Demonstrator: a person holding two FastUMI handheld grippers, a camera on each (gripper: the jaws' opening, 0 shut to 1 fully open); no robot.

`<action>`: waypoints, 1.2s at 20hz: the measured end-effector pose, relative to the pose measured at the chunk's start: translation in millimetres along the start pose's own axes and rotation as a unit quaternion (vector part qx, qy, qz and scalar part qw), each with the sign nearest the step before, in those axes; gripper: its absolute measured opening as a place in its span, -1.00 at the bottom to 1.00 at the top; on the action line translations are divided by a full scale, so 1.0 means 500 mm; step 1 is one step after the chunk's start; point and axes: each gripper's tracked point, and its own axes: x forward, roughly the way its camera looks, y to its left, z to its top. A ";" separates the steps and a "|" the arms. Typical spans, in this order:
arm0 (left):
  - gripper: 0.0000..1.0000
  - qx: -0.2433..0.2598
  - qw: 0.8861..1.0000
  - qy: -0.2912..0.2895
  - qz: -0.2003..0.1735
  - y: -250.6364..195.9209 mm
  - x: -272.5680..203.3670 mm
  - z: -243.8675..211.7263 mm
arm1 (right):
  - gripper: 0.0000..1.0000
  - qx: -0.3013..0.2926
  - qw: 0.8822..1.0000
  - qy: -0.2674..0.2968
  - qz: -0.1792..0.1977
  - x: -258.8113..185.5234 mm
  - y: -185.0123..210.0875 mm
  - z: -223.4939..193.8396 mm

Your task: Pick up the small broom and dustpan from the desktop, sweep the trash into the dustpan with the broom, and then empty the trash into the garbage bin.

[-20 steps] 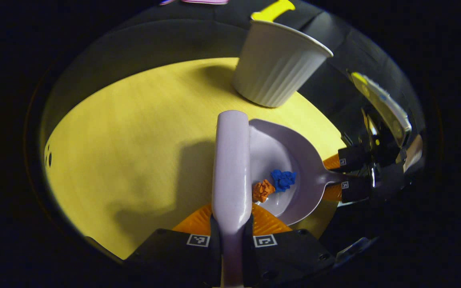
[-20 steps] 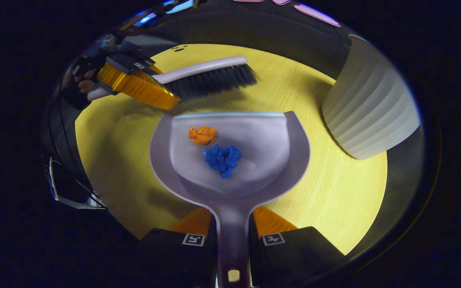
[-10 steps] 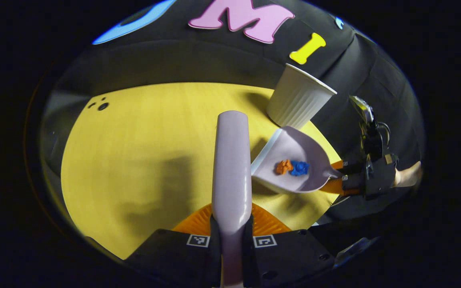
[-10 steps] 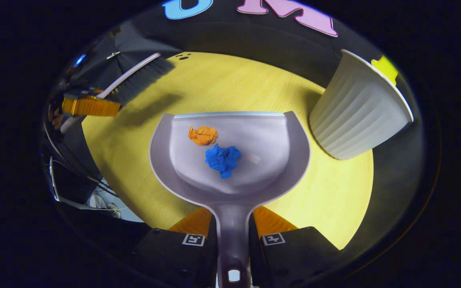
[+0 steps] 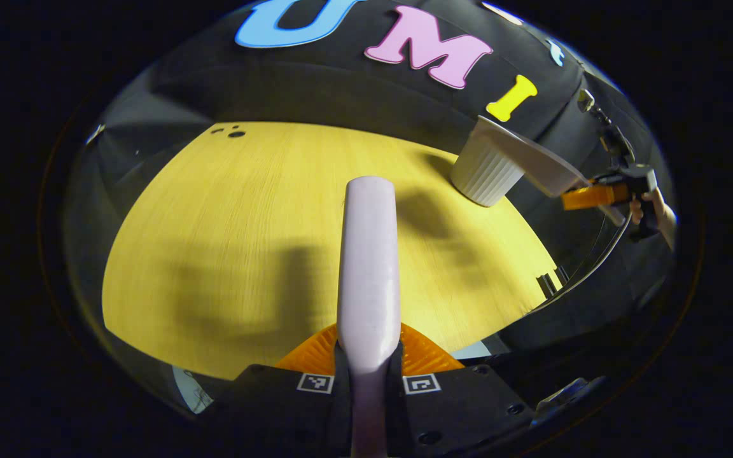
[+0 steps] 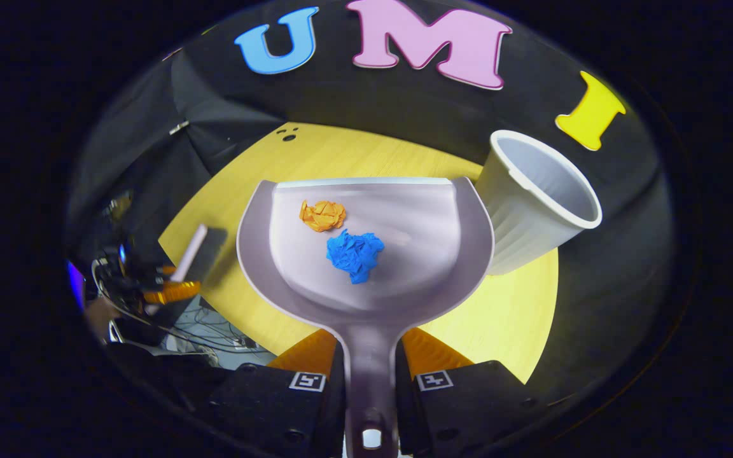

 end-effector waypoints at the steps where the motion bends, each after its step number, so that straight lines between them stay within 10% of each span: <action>1: -0.50 -0.012 1.000 0.003 0.002 0.005 -0.003 -0.023 | -0.26 0.007 1.000 -0.007 -0.001 -0.008 0.000 0.008; 24: -0.50 -0.012 0.997 -0.005 0.074 -0.012 -0.014 0.074 | -0.27 0.038 0.983 -0.046 -0.172 -0.034 -0.072 0.051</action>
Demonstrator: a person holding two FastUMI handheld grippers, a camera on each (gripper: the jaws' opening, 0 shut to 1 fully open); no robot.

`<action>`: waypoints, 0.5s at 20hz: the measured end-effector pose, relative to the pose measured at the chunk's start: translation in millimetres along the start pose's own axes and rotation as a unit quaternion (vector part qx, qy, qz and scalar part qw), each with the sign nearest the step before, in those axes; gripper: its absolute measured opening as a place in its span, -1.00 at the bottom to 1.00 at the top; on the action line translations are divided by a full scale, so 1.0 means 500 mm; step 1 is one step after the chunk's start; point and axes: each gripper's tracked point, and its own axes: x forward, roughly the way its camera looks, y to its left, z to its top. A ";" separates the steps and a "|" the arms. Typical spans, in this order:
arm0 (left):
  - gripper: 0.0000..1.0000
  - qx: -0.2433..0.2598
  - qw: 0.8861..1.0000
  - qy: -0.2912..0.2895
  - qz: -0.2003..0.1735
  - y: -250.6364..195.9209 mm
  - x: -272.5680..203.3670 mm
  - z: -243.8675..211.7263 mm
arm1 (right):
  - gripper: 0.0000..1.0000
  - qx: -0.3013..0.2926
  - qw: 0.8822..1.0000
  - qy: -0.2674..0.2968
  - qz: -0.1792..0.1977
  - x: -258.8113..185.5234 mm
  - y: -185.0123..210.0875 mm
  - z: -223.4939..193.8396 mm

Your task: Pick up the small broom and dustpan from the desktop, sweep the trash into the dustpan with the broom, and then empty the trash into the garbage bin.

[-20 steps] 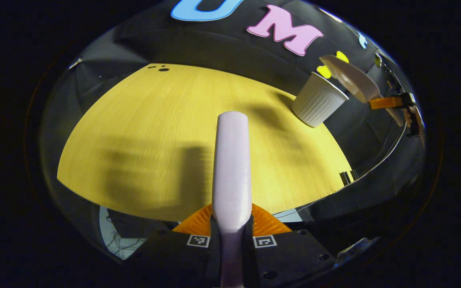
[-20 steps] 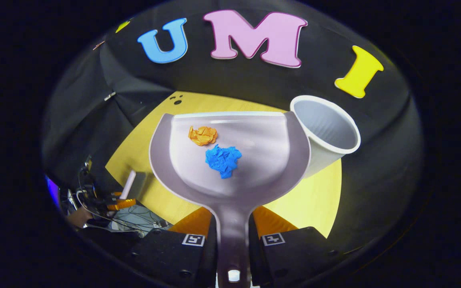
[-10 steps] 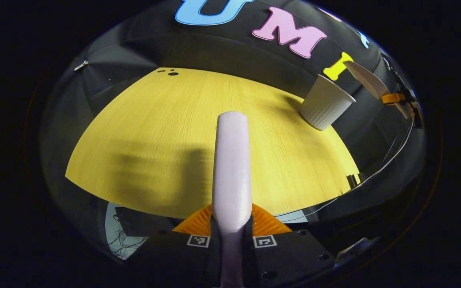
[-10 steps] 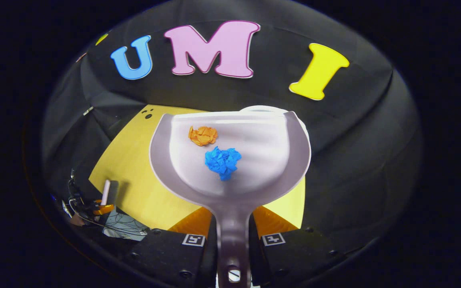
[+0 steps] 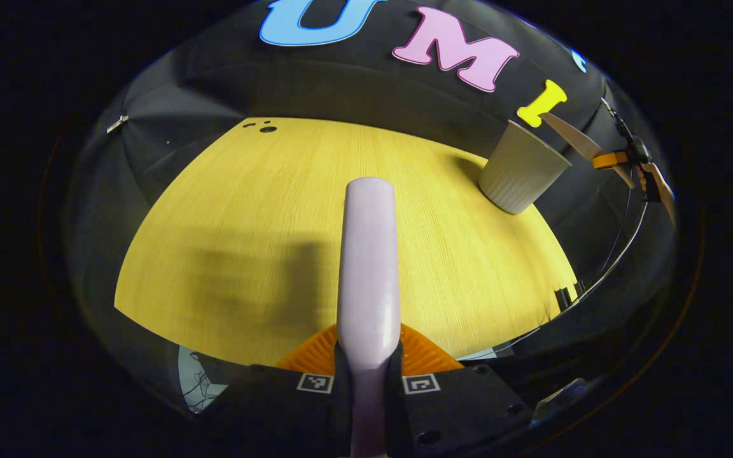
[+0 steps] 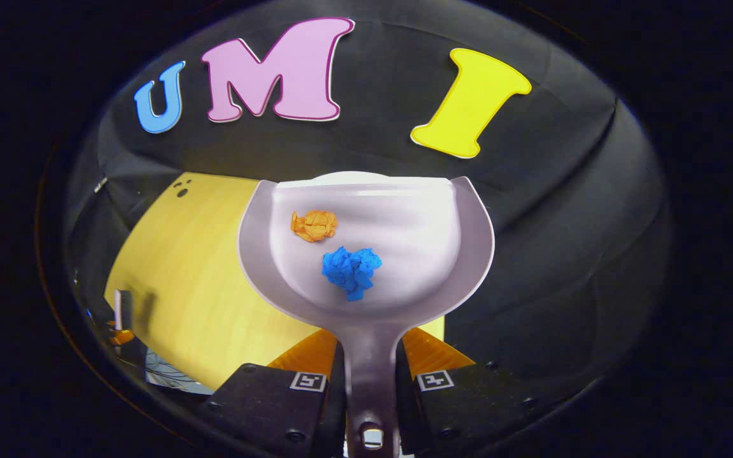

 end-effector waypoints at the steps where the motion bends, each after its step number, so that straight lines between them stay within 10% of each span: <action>1: -0.49 0.000 1.000 -0.003 0.003 0.001 0.001 0.006 | -0.26 -0.013 1.000 -0.001 -0.010 -0.002 -0.003 0.004; 10: -0.51 -0.043 0.999 0.000 0.027 0.017 -0.003 -0.003 | -0.26 -0.114 0.985 -0.041 -0.120 0.001 -0.039 0.019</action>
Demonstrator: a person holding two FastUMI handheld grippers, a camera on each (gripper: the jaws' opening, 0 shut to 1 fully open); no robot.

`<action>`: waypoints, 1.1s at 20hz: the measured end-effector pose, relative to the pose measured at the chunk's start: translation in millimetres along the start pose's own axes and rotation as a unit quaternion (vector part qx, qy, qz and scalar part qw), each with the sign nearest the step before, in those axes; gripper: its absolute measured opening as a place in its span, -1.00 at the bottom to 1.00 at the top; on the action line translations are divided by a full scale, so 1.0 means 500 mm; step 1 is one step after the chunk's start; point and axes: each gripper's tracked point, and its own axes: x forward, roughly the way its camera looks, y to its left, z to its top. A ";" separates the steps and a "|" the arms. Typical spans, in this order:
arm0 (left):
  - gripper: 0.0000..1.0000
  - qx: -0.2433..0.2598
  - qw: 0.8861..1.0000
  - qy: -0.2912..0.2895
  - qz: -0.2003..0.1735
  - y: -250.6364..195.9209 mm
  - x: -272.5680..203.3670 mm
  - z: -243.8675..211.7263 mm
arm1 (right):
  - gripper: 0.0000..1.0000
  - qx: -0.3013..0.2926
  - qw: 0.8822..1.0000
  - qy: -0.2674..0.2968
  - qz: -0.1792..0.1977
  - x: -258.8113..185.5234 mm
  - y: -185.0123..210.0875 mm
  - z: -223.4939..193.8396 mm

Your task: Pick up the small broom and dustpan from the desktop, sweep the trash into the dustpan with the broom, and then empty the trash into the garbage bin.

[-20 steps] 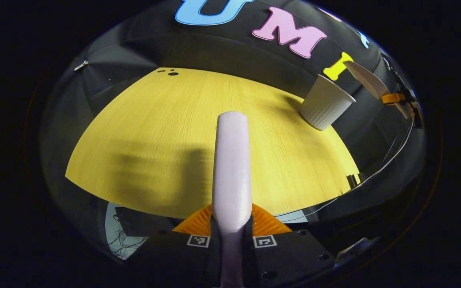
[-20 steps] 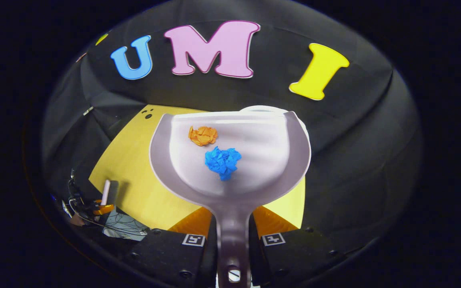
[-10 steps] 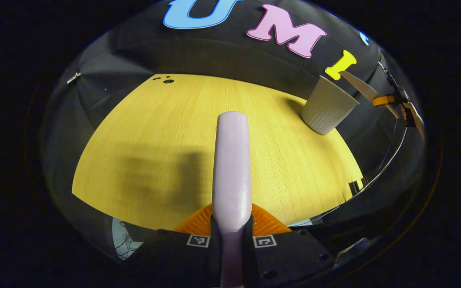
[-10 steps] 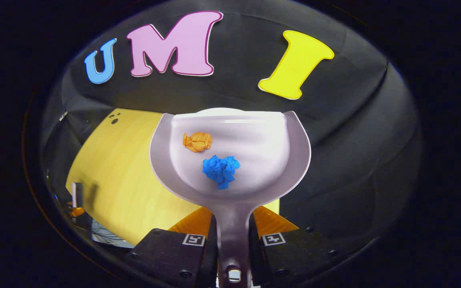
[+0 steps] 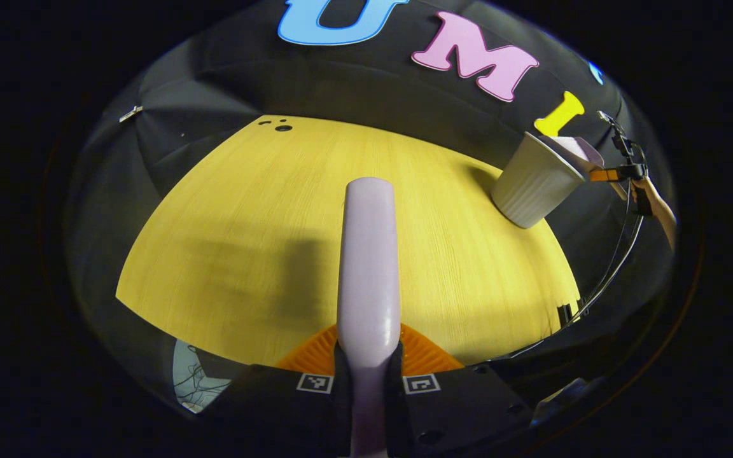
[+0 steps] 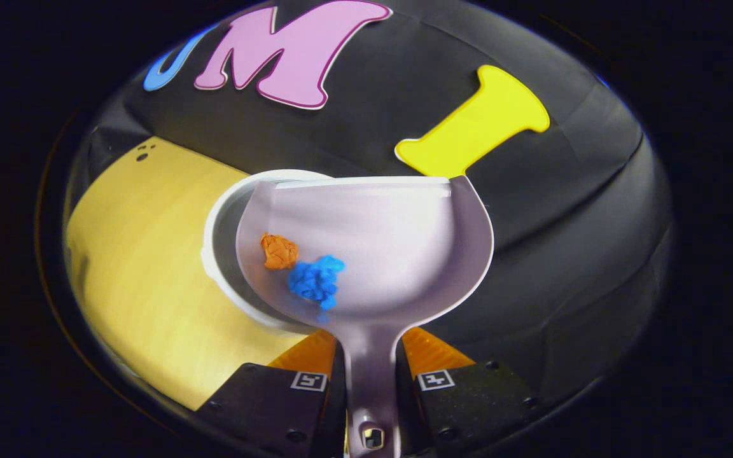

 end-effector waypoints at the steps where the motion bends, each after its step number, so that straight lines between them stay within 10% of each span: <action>1: -0.49 -0.002 1.000 0.001 0.006 0.007 0.000 -0.004 | -0.27 -0.016 1.000 -0.007 -0.012 0.001 -0.004 -0.001; 6: -0.50 -0.016 1.000 0.004 0.025 0.030 -0.009 -0.004 | -0.26 -0.119 0.989 -0.036 -0.079 0.016 -0.036 0.003; 9: -0.47 -0.019 0.999 0.002 0.031 0.039 -0.012 0.003 | -0.26 -0.205 0.966 -0.064 -0.143 0.008 -0.039 0.016; 22: -0.49 -0.007 1.000 0.020 0.023 0.015 0.017 0.008 | -0.28 -0.431 0.872 -0.103 -0.206 -0.024 -0.109 0.017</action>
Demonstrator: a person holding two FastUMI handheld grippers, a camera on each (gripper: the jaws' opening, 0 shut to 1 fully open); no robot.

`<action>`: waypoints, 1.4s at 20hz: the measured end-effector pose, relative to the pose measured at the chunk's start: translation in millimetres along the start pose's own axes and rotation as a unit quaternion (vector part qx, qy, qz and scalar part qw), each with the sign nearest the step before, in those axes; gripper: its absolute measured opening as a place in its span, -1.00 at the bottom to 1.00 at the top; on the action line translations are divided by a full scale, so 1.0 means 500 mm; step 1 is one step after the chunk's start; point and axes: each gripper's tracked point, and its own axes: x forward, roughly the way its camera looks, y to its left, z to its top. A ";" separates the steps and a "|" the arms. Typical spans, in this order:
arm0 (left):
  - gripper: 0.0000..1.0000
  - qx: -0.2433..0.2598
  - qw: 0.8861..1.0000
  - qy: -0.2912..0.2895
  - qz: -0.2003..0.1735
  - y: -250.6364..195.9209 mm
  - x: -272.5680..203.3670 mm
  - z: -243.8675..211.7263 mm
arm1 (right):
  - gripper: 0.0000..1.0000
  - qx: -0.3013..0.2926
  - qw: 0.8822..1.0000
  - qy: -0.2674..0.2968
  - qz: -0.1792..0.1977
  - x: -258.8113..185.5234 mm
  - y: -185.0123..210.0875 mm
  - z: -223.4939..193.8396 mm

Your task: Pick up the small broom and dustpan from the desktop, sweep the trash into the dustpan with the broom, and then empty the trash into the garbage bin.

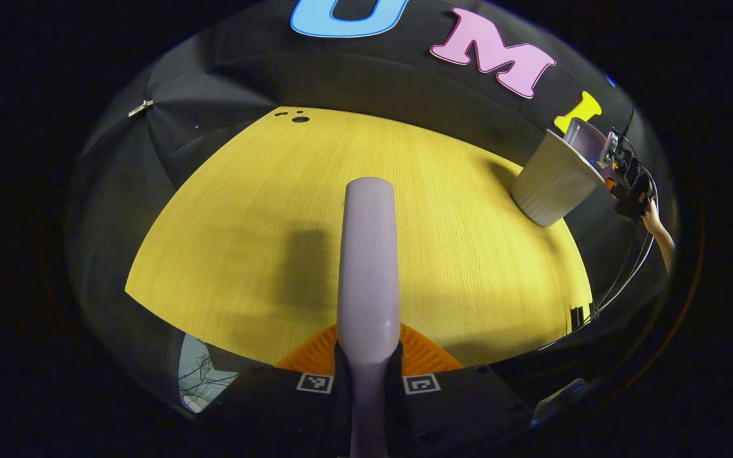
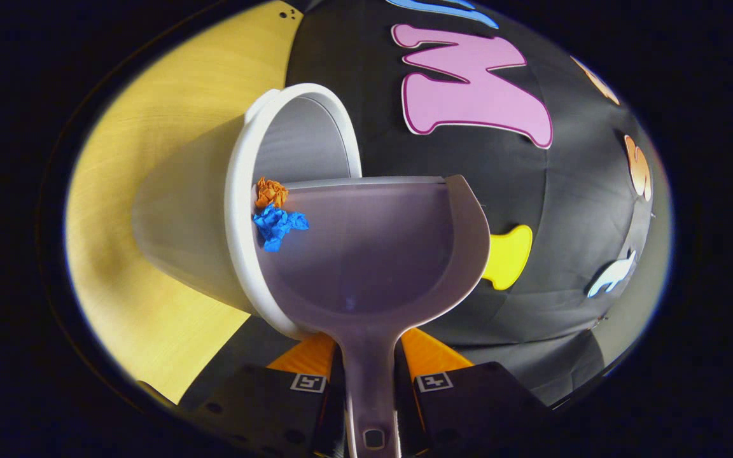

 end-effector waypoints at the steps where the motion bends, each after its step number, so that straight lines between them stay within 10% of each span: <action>1: -0.49 0.003 1.000 -0.001 -0.001 -0.001 0.003 0.001 | -0.28 -0.018 1.000 -0.007 0.000 -0.004 0.002 0.006; 10: -0.49 -0.006 1.000 -0.016 0.000 0.002 0.014 0.025 | -0.37 -0.055 0.998 -0.014 0.020 -0.006 0.002 0.014; 17: -0.49 -0.008 0.999 -0.027 0.014 0.026 0.015 0.041 | -0.27 0.113 0.989 0.053 0.077 -0.006 0.010 -0.015; 28: -0.47 0.001 0.999 -0.042 -0.005 0.000 -0.018 0.063 | -0.27 0.460 0.872 0.118 0.122 -0.015 0.011 -0.002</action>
